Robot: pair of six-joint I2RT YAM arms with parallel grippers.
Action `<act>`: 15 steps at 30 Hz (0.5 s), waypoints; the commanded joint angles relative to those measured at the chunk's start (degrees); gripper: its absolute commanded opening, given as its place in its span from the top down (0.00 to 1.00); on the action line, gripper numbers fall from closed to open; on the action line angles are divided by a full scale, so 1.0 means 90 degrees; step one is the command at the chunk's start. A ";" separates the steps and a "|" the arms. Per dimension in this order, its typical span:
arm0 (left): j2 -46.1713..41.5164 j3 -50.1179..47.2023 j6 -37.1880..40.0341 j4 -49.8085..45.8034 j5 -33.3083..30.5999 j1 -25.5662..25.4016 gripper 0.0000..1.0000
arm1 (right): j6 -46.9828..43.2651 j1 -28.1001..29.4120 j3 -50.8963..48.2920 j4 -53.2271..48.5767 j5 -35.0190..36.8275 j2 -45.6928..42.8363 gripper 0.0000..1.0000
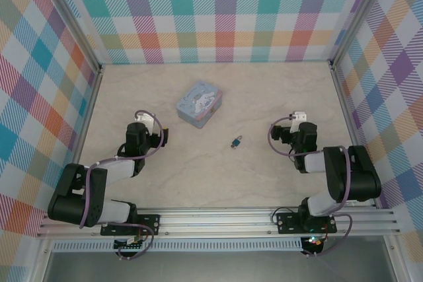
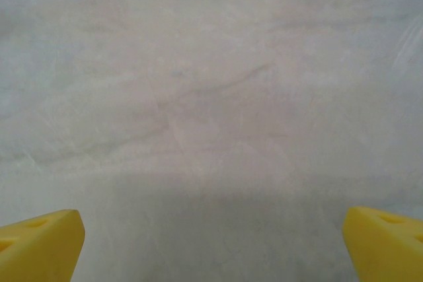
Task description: Unlock a padlock with a key
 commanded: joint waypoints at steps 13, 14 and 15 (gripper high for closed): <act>0.0679 0.0182 -0.0227 0.1188 0.0534 0.0170 0.00 | 0.0064 -0.0340 0.0594 -0.0112 -0.0498 0.0008 0.00; 0.0641 0.0167 -0.0235 0.1172 0.0535 0.0166 0.00 | 0.0062 -0.0339 0.0595 -0.0112 -0.0498 0.0007 0.00; 0.0663 0.0135 -0.0232 0.1236 0.0520 0.0166 0.00 | 0.0065 -0.0339 0.0593 -0.0112 -0.0497 0.0008 0.00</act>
